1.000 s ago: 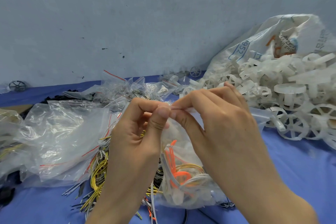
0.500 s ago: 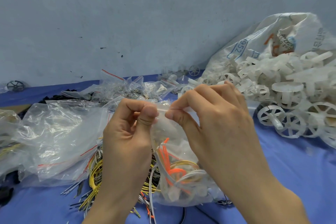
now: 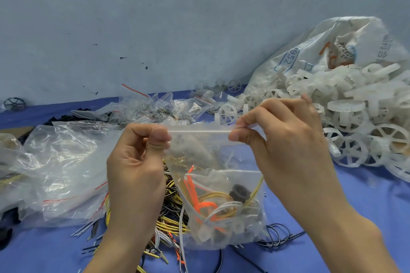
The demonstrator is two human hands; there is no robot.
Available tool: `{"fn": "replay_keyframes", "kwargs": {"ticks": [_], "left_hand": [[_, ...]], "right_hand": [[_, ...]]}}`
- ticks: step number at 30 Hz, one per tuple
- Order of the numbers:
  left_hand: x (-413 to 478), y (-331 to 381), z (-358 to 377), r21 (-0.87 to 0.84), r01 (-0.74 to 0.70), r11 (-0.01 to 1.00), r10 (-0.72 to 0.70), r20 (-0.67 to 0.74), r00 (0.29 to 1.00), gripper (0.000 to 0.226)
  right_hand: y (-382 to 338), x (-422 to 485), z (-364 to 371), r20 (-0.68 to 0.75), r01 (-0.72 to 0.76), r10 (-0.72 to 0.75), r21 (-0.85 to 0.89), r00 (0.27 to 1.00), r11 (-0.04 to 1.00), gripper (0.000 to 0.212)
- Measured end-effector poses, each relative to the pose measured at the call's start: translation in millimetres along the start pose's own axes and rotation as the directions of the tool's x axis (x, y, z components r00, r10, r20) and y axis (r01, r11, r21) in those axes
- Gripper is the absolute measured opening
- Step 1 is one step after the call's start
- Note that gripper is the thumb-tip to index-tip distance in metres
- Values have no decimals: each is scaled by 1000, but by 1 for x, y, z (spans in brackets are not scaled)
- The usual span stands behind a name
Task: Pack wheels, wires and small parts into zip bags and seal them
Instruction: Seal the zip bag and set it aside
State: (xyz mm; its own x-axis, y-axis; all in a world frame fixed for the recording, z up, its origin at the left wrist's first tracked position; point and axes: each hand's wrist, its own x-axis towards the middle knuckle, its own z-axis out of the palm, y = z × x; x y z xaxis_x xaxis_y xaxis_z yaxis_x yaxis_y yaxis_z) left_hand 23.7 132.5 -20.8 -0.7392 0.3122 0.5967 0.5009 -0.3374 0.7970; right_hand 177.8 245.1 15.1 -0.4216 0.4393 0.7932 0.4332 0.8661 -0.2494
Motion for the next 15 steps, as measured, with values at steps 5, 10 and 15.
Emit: {"fn": "replay_keyframes", "kwargs": {"ticks": [5, 10, 15], "left_hand": [[6, -6, -4, 3, 8, 1000, -8, -28, 1000, 17], [10, -8, -9, -20, 46, 999, -47, -46, 998, 14], [10, -6, -10, -39, 77, 996, -78, -50, 996, 17]], "right_hand": [[16, -1, -3, -53, -39, 42, 57, 998, 998, 30], [19, -3, -5, -83, -116, 131, 173, 988, 978, 30], [21, -3, -7, -27, -209, 229, 315, 973, 926, 19]]}}
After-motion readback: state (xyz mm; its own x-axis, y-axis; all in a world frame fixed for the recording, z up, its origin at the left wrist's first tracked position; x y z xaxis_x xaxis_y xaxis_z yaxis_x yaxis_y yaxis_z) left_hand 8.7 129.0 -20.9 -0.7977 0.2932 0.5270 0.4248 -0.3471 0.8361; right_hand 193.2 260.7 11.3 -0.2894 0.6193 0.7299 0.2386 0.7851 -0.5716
